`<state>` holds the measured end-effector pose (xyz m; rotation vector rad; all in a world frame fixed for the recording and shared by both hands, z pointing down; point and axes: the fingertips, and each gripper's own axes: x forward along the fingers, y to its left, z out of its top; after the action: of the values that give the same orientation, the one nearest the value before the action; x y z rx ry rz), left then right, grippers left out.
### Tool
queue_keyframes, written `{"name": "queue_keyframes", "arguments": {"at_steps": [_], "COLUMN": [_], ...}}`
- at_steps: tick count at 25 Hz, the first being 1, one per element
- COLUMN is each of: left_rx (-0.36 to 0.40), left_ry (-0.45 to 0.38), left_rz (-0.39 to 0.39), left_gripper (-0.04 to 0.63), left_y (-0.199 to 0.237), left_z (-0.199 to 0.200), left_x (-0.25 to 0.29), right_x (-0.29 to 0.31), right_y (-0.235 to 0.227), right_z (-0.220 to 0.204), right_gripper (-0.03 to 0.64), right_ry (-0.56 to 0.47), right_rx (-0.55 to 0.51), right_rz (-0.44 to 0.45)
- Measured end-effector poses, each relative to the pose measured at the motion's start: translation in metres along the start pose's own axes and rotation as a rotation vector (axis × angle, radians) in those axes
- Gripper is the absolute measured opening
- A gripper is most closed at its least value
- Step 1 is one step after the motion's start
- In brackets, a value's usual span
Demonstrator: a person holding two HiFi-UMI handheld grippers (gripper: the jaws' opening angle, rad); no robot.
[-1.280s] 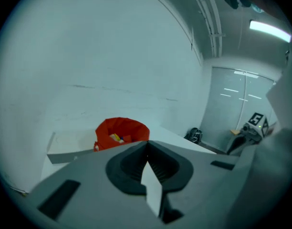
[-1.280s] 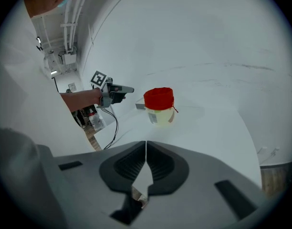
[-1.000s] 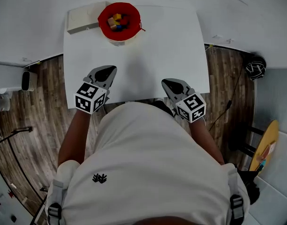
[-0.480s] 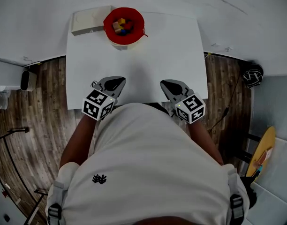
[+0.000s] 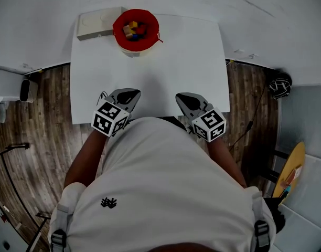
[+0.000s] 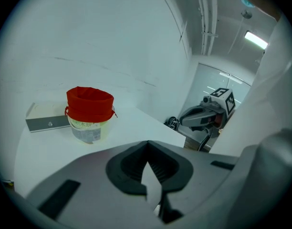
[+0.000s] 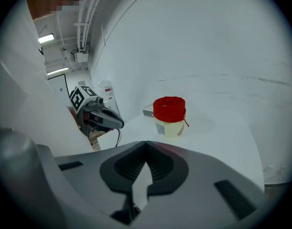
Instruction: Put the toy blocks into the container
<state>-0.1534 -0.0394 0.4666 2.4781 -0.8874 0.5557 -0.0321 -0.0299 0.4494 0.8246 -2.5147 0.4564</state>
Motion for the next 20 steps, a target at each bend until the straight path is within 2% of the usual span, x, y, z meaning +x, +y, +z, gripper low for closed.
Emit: {"name": "queue_keyframes", "arguments": {"at_steps": [20], "left_rx": [0.002], "left_ry": [0.033], "left_rz": [0.001], "left_gripper": [0.006], "left_y": [-0.006], "left_z": [-0.002], "left_x": [0.010], "right_x": [-0.002], "right_y": [-0.005], "right_z": [-0.003], "right_gripper": [0.005], "right_ry": [0.008], "right_rx": [-0.005], "right_rz": [0.006]}}
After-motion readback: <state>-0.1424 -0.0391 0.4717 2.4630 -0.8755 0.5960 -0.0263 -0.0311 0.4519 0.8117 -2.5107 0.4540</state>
